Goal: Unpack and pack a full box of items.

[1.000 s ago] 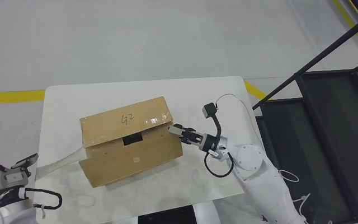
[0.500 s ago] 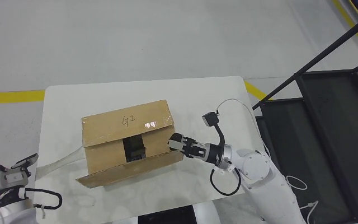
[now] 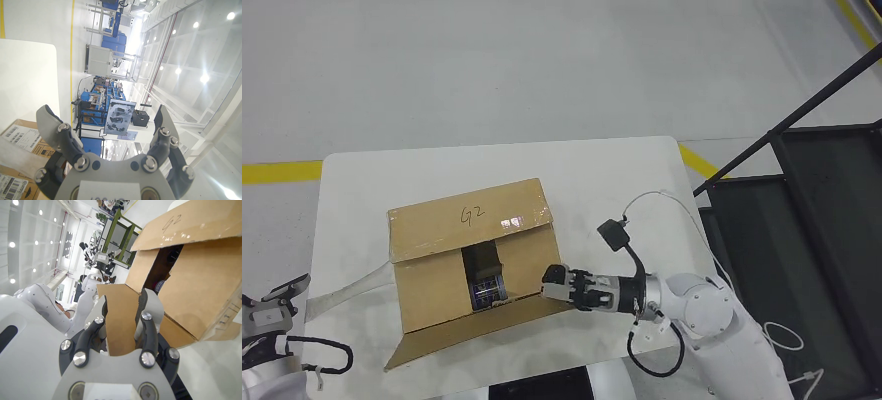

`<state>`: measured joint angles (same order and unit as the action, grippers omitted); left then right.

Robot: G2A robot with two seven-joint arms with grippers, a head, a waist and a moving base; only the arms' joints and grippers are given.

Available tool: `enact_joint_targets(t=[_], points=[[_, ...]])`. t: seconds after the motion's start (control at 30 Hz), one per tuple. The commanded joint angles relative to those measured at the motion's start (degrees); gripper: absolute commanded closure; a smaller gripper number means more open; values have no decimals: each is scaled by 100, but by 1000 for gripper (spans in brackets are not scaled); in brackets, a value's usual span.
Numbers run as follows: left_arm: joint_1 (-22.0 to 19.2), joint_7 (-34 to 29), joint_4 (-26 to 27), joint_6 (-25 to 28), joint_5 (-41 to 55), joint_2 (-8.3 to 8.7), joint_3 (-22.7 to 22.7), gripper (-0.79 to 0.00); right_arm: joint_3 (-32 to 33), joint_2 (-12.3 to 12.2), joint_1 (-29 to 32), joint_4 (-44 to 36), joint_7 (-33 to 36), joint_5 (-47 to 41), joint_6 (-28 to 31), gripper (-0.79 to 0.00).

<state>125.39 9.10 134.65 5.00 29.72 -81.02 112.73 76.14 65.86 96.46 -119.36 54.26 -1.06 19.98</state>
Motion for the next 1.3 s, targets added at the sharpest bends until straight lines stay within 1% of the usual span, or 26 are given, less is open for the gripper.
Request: enact_joint_targets(t=[0.0, 0.03, 0.07, 0.47, 0.57, 0.6, 0.63, 0.77, 0.83, 0.9, 0.93, 1.03, 1.07, 1.1, 1.2, 1.27], points=[[0, 0, 0, 0, 0, 0, 0, -785, -32, -20, 37, -38, 57, 183, 38, -215], [0, 0, 0, 0, 0, 0, 0, -785, -49, -29, 54, -54, 77, 264, 66, -191], [0, 0, 0, 0, 0, 0, 0, -785, -66, -38, 72, -64, 96, 340, 87, -185], [0, 0, 0, 0, 0, 0, 0, -785, -348, -125, 110, 20, 33, 1504, 370, -169], [0, 0, 0, 0, 0, 0, 0, -785, -437, -141, 137, 44, -69, 1781, 481, -135], [0, 0, 0, 0, 0, 0, 0, -785, -455, -147, 140, 56, -109, 1865, 510, -114], [0, 0, 0, 0, 0, 0, 0, -785, -471, -153, 140, 65, -157, 1973, 555, -74], [0, 0, 0, 0, 0, 0, 0, -785, -565, -173, 153, 140, -299, 2263, 637, -15], [0, 0, 0, 0, 0, 0, 0, -785, -599, -182, 141, 166, -381, 2432, 619, 0], [0, 0, 0, 0, 0, 0, 0, -785, -634, -188, 131, 180, -484, 2561, 586, -12], [0, 0, 0, 0, 0, 0, 0, -785, -642, -189, 125, 184, -558, 2596, 564, -28], [0, 0, 0, 0, 0, 0, 0, -785, -645, -194, 108, 164, -778, 2550, 525, -31], [0, 0, 0, 0, 0, 0, 0, -785, -632, -195, 99, 148, -851, 2494, 505, -25], [0, 0, 0, 0, 0, 0, 0, -785, -617, -197, 84, 126, -916, 2449, 493, 0], [0, 0, 0, 0, 0, 0, 0, -785, -583, -201, 36, 81, -1088, 2280, 414, 0], [0, 0, 0, 0, 0, 0, 0, -785, -563, -194, -38, 59, -1214, 2089, 213, 0]])
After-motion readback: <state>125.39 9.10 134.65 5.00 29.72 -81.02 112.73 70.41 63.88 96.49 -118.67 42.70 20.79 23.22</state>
